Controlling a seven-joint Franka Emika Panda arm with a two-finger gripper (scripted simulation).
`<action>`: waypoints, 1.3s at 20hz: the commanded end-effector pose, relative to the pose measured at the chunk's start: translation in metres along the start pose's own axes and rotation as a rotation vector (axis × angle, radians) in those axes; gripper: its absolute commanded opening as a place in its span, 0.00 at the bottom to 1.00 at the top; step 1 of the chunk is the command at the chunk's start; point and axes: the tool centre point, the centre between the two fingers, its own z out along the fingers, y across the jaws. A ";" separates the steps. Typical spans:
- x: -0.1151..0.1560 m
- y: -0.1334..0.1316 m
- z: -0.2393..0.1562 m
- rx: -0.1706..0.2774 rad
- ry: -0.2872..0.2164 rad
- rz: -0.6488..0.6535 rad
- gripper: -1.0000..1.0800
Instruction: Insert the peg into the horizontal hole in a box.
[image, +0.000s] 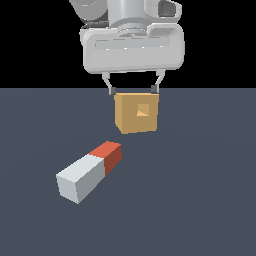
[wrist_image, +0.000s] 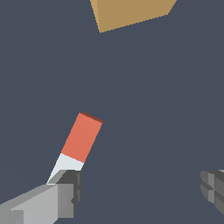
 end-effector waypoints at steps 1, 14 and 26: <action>0.000 0.000 0.000 0.000 0.000 0.000 0.96; -0.033 -0.031 0.036 0.016 0.002 0.137 0.96; -0.080 -0.099 0.101 0.044 0.005 0.386 0.96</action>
